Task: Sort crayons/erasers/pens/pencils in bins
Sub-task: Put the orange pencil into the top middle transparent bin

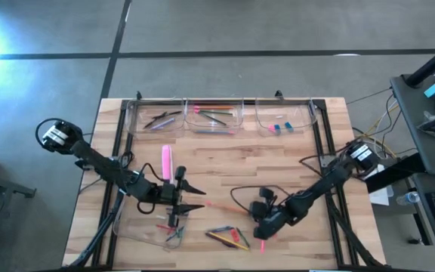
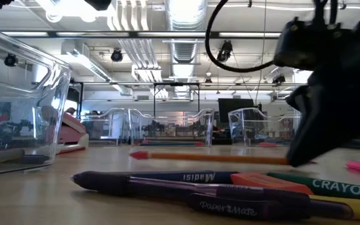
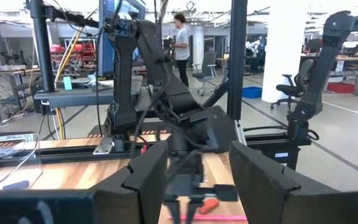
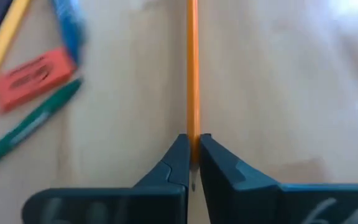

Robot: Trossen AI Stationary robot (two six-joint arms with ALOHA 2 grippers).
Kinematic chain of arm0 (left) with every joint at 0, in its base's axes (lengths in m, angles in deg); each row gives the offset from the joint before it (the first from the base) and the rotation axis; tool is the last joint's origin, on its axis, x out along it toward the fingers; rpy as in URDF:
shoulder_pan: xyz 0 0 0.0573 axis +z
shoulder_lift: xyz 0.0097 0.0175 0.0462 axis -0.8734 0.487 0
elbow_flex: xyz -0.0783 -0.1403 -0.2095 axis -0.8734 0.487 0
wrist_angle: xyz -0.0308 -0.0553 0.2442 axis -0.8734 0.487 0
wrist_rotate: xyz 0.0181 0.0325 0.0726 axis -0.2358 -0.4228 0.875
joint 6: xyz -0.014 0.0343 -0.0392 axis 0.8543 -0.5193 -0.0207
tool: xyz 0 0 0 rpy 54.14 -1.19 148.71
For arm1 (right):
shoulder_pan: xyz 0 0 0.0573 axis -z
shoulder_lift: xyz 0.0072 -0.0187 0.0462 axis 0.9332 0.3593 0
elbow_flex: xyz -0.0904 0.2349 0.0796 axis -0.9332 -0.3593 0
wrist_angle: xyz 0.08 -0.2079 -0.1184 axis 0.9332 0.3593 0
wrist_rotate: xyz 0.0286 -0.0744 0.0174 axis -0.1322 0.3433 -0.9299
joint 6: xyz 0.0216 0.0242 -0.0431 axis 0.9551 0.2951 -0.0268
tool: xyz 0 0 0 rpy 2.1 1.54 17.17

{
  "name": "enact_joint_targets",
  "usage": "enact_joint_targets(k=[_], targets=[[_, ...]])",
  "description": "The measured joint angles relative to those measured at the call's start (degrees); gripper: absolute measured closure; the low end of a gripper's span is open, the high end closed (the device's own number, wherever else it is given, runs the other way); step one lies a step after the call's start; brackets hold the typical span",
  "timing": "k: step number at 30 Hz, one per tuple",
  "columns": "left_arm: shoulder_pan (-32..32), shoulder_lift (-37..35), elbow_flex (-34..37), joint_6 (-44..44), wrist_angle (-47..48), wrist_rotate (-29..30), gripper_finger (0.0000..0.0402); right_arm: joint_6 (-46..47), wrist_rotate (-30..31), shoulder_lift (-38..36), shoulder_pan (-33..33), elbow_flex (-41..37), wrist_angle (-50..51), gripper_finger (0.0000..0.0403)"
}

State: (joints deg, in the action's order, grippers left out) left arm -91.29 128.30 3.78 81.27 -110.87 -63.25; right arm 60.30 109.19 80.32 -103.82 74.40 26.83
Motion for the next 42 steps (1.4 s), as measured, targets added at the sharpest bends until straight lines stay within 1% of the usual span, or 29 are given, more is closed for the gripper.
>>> enact_joint_targets(k=[6,8,11,15,18,20,24,26,30,34,37,40,42], targets=[[0.04,-0.02,0.00,-0.01,0.02,0.02,0.0242,-4.60,5.19,-4.68,2.83,-0.42,-0.73,0.0390],[0.07,-0.02,0.00,-0.04,0.07,0.04,0.0242,-6.94,7.28,-6.94,3.75,-0.59,-1.01,0.0390],[0.07,-0.02,0.02,-0.04,0.15,0.07,0.0242,-11.05,8.82,-11.16,5.52,-0.83,-3.28,0.0390],[0.07,-0.02,0.02,-0.07,0.20,0.11,0.0242,-17.28,8.98,-15.70,7.97,-1.81,-9.03,0.0390],[0.07,-0.02,0.02,-0.07,0.38,0.17,0.0242,-22.14,7.91,-18.23,9.15,-2.38,-16.60,0.0390],[0.07,-0.02,0.02,-0.07,0.39,0.17,0.0242,-24.84,7.82,-19.37,9.97,-2.71,-19.88,0.0390],[0.07,-0.03,0.00,-0.08,0.01,0.26,0.0242,-25.47,7.66,-20.06,12.90,-2.84,-19.66,0.0390],[0.05,-0.04,0.00,-0.04,-0.10,2.01,0.0242,-25.47,7.62,-20.03,14.73,-2.86,-19.66,0.0390],[0.11,-0.07,0.00,-0.03,-0.13,5.40,0.0242,-26.86,3.15,-19.84,20.75,-2.84,-19.21,0.0390],[0.11,-0.07,0.00,-0.02,-0.03,5.81,0.0242,-28.44,-2.65,-19.79,30.75,-2.59,-15.99,0.0390],[0.11,-0.07,0.00,-0.02,0.22,6.41,0.0242,-28.17,-9.36,-19.74,39.98,-1.01,-11.71,0.0390],[0.11,-0.07,0.02,-0.06,0.26,10.41,0.0242,-27.89,-17.16,-19.10,48.80,1.10,-9.60,0.0390],[0.12,-0.07,0.12,-0.07,0.71,12.27,0.0242,-27.38,-22.86,-18.00,53.41,3.28,-8.51,0.0390]])
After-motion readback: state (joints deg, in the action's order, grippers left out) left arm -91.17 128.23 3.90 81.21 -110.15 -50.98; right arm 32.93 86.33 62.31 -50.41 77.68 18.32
